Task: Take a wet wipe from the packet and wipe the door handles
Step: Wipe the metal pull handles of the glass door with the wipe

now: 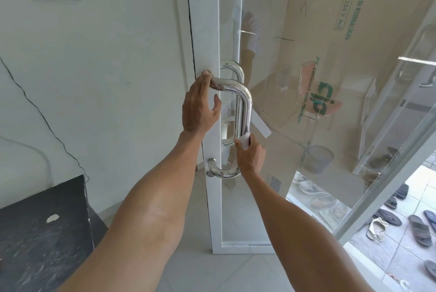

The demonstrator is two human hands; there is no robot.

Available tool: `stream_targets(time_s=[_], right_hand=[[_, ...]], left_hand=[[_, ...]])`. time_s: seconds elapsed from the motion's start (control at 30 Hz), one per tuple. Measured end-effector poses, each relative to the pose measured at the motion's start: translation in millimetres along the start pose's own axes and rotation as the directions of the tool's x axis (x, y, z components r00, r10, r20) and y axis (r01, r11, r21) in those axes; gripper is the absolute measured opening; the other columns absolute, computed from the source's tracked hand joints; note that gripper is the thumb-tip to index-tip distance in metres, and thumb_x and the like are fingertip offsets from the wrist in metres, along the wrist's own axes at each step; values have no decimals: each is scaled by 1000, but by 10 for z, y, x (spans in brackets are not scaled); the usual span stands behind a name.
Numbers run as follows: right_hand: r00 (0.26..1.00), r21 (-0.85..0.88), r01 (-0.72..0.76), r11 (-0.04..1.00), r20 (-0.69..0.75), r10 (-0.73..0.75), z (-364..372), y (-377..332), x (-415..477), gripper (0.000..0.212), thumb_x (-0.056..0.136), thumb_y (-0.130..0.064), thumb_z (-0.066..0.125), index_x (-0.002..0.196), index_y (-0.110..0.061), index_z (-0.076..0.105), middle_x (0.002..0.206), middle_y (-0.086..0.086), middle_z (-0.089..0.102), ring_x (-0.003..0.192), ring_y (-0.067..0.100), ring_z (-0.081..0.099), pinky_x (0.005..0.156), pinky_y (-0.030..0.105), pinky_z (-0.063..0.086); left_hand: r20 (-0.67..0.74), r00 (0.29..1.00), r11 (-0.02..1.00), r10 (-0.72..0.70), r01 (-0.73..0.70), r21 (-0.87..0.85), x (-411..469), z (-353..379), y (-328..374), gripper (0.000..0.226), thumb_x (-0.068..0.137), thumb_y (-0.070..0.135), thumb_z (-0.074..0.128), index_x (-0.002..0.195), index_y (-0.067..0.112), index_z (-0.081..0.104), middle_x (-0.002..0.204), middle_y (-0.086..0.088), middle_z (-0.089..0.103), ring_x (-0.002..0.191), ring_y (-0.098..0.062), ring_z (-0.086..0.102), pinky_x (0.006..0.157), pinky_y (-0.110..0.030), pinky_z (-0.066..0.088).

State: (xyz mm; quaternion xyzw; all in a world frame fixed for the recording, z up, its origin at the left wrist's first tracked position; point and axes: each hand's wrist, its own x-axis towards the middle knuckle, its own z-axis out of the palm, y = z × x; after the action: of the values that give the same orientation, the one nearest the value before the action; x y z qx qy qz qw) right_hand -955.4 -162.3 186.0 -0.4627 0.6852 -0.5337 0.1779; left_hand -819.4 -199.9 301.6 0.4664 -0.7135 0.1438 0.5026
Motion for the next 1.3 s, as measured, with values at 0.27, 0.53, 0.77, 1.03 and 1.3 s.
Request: stream_targets(time_s=[0.27, 0.53, 0.77, 1.03, 1.3], right_hand=[[994, -75, -91, 993, 60, 95, 71, 198, -117, 24, 82, -30, 71, 82, -16, 51, 79, 6, 67, 76, 31, 63, 70, 40, 53], [978, -110, -148, 983, 133, 162, 55, 344, -183, 23, 83, -22, 71, 96, -7, 60, 93, 14, 71, 87, 32, 64, 75, 35, 49], [932, -152, -240, 959, 240, 271, 29, 515, -235, 34, 84, -22, 72, 112, -4, 64, 105, 16, 70, 97, 33, 63, 77, 31, 44], [874, -58, -408, 911, 265, 408, 70, 577, -292, 34, 89, -21, 68, 118, -7, 57, 113, 17, 66, 105, 34, 61, 90, 42, 51], [968, -22, -165, 986, 186, 167, -65, 285, -183, 26, 84, -21, 70, 95, -1, 59, 87, 16, 66, 81, 33, 59, 66, 34, 42]], left_hand=[[38, 999, 999, -2, 0, 44, -81, -34, 19, 64, 84, 19, 54, 144, 4, 38, 147, -8, 46, 135, -21, 44, 101, -29, 44], [67, 997, 998, -44, 41, 55, -281, -13, 26, 68, 84, 19, 53, 147, 6, 32, 153, -8, 37, 137, -20, 42, 91, -31, 48], [75, 996, 996, -43, 37, 81, -224, -75, 17, 62, 85, 20, 51, 144, 7, 38, 150, -11, 41, 132, -22, 48, 88, -34, 51], [76, 997, 997, -23, 17, 73, -210, -133, 36, 61, 84, 20, 51, 142, 5, 41, 144, -9, 50, 127, -22, 52, 92, -33, 48], [94, 994, 992, -49, 37, 122, -218, -186, 38, 58, 83, 13, 55, 139, 9, 45, 150, -12, 40, 130, -26, 48, 90, -36, 50]])
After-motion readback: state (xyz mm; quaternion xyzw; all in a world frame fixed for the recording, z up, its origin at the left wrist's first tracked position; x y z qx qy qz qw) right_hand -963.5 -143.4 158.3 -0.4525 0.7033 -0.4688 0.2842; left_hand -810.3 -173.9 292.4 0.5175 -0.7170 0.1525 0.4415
